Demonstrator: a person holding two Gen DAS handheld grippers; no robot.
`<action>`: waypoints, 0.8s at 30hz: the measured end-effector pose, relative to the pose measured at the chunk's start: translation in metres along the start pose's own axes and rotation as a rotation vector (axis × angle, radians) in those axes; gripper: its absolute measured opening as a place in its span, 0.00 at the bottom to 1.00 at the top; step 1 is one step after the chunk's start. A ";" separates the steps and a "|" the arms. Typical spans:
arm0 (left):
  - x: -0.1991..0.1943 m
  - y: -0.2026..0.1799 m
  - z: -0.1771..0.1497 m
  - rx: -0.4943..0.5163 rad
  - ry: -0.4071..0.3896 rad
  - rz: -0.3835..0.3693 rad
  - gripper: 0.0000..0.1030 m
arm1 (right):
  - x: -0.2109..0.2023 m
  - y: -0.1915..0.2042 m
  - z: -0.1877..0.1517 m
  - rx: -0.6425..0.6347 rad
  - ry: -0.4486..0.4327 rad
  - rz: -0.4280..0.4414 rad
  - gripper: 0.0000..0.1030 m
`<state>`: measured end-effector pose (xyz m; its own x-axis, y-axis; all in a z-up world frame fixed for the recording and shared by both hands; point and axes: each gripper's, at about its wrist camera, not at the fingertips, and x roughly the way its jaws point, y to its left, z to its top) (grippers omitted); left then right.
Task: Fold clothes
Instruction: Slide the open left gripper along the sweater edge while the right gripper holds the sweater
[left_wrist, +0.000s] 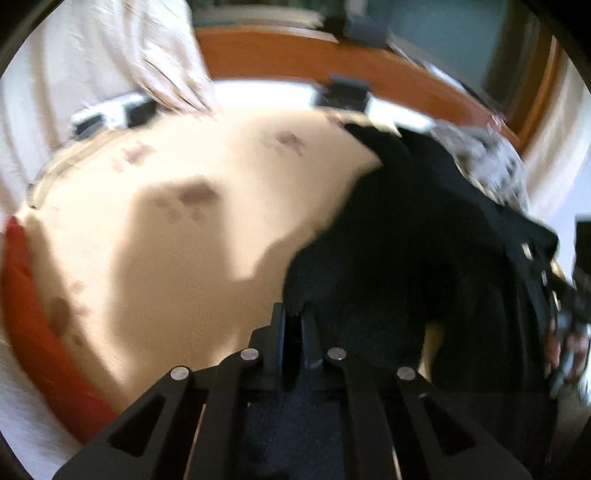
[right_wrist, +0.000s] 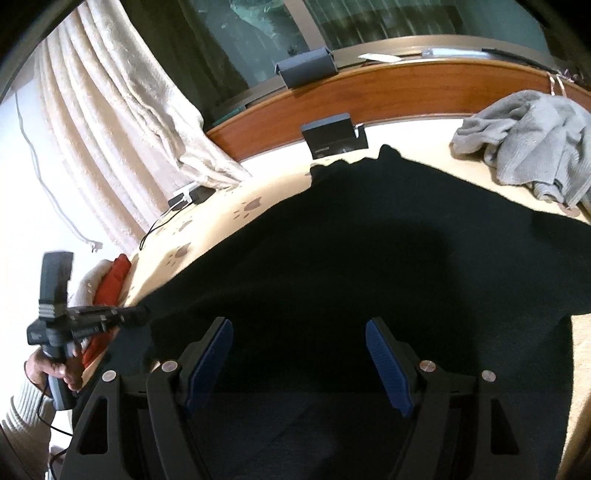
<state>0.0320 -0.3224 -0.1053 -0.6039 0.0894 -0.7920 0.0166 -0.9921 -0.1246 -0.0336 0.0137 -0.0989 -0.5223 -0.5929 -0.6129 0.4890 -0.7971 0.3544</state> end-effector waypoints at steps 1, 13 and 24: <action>-0.003 0.003 0.009 -0.013 -0.022 0.024 0.08 | -0.001 0.001 0.000 -0.003 -0.007 -0.003 0.74; 0.063 0.017 0.058 0.059 0.075 0.331 0.08 | -0.005 0.007 0.000 -0.025 -0.018 0.007 0.74; 0.038 0.046 0.044 -0.071 0.061 0.306 0.25 | -0.018 -0.017 0.006 0.040 -0.042 -0.008 0.77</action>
<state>-0.0248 -0.3688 -0.1149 -0.5134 -0.2053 -0.8332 0.2470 -0.9652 0.0856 -0.0371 0.0374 -0.0898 -0.5550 -0.5903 -0.5860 0.4566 -0.8051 0.3786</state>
